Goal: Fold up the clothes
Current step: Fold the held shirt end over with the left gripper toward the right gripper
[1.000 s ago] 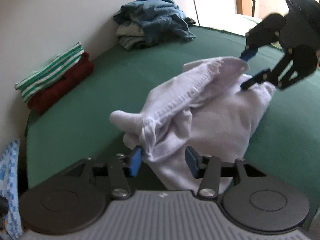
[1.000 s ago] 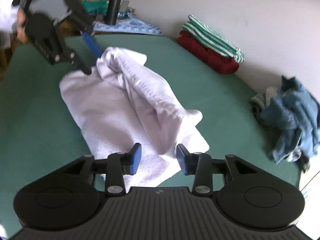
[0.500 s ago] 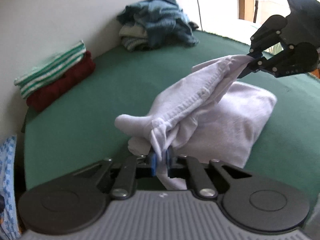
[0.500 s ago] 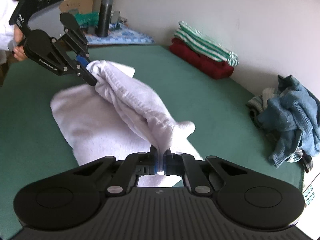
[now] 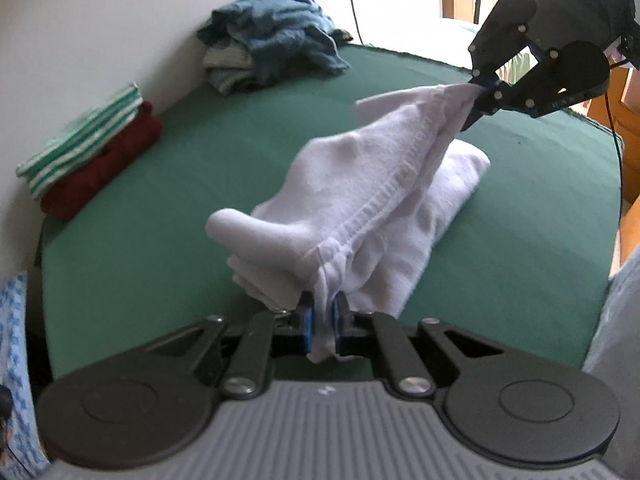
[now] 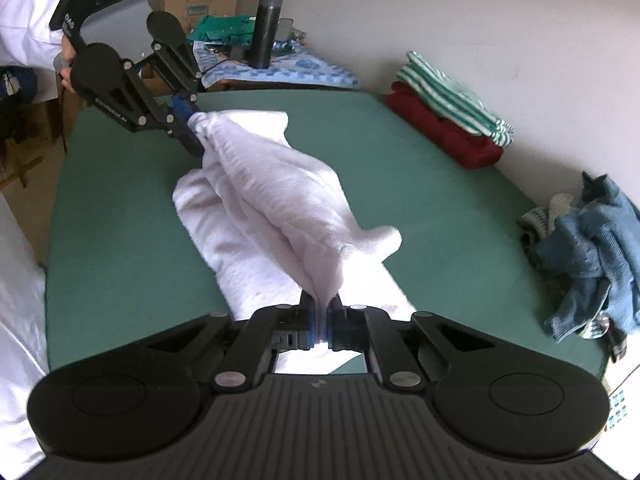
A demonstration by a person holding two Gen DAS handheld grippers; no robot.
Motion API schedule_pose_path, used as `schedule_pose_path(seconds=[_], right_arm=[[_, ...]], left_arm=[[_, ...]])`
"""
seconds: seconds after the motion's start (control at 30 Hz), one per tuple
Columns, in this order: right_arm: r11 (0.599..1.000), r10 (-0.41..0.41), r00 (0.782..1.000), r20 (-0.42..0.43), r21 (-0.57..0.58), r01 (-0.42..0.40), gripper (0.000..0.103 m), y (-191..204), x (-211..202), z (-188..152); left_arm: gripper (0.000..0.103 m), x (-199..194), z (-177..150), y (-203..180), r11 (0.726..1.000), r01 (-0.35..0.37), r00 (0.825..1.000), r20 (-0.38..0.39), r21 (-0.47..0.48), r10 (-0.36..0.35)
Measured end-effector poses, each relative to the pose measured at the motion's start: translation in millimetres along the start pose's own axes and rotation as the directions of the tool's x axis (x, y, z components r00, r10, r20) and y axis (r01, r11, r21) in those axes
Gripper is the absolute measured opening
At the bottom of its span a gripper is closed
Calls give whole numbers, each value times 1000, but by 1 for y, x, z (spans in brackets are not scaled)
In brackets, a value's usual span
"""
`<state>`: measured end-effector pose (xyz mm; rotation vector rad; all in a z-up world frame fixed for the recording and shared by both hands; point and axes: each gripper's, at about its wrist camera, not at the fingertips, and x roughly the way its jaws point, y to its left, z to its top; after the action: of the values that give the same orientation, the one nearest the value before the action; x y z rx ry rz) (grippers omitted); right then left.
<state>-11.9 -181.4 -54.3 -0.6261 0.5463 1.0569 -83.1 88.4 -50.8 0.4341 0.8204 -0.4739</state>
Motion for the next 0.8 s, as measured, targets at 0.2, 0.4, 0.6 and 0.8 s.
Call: schedule_pose_path(seconds=[0.2, 0.4, 0.6, 0.8], right_arm=[[1000, 21, 1000, -19, -1, -21, 5, 13, 3, -9], [1000, 0, 1000, -31, 6, 0, 6, 21, 16, -21], [1000, 10, 998, -62, 26, -8, 21, 22, 15, -26], [959, 36, 999, 35, 281, -45, 42, 7, -26, -21]], left_arm=[[6, 4, -9, -11, 1000, 11, 1000, -28, 10, -11], [10, 29, -18, -20, 1000, 6, 997, -73, 30, -4], [22, 27, -17, -20, 999, -19, 998, -61, 29, 21], [37, -5, -20, -8, 998, -14, 1000, -17, -62, 13]])
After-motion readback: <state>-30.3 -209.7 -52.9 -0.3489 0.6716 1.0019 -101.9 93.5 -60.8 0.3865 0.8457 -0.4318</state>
